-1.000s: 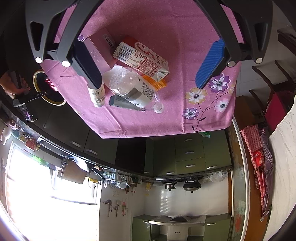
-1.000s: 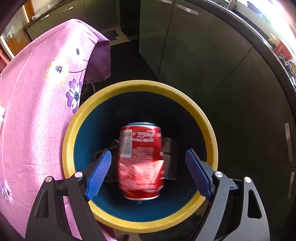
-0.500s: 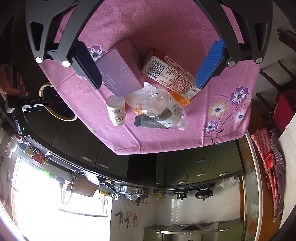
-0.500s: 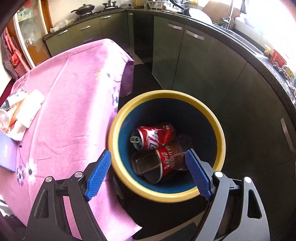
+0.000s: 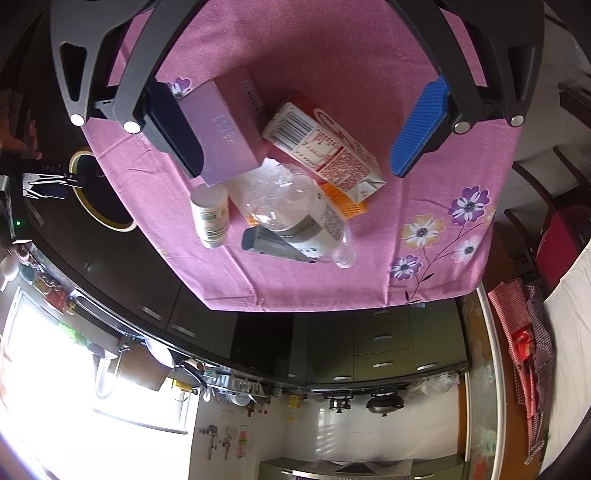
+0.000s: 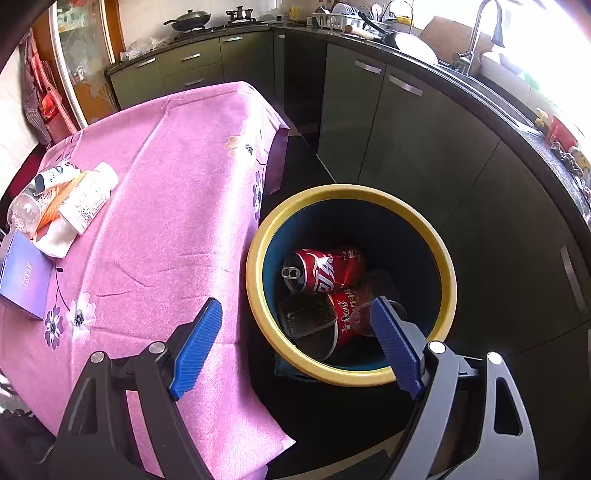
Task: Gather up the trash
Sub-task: 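Open the right gripper to drop the can into the bin, then grasp the purple cream box with the left gripper and lift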
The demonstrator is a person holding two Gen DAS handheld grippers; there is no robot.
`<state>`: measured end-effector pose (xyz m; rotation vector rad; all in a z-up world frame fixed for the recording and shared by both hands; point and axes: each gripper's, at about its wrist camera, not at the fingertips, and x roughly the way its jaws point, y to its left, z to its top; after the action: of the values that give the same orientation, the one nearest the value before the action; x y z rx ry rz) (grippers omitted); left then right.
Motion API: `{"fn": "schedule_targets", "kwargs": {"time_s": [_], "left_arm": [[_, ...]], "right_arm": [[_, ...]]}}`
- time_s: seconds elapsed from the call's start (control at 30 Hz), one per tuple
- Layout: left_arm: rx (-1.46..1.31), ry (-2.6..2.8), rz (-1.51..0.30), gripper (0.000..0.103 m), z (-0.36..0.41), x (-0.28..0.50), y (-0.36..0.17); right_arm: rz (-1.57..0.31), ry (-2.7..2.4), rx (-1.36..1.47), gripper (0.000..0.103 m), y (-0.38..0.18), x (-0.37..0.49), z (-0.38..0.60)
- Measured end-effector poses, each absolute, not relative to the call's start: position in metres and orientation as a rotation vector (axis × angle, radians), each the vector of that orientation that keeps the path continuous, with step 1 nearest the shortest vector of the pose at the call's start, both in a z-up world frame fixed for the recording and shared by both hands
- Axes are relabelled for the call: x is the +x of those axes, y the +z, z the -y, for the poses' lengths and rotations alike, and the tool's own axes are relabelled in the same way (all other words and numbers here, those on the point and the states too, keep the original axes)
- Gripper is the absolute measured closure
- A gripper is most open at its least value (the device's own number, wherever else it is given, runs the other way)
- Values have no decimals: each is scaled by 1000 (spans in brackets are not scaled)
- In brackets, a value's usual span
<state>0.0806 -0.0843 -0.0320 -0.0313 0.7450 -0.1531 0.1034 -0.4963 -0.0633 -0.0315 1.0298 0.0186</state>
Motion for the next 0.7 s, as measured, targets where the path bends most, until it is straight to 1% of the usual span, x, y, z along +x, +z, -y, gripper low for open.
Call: {"fn": "schedule_targets", "kwargs": {"time_s": [0.13,0.3,0.37,0.43,0.6,0.67,0.7], "left_arm": [[-37,-206,-797,7,111,75,-37],[14,-225,-813,7,142,66,-51],[4,-248,-833,11,148,65,-56],[12,-254,-839,20,155,62,-59],[21,-181,-891,21,161,68,-74],[24,-156,-893,27,162,71,-80],[26,-147,-896,33,162,73,-83]], "right_arm": [[-1033,28,-29,21,-66,103,495],[-1018,55,-19,21,-67,101,495],[-1011,69,-16,21,-66,101,495],[-1006,84,-15,21,-66,100,494],[-998,118,-9,21,-68,97,491],[-996,127,-6,21,-70,96,491],[-995,129,-5,21,-70,95,492]]}}
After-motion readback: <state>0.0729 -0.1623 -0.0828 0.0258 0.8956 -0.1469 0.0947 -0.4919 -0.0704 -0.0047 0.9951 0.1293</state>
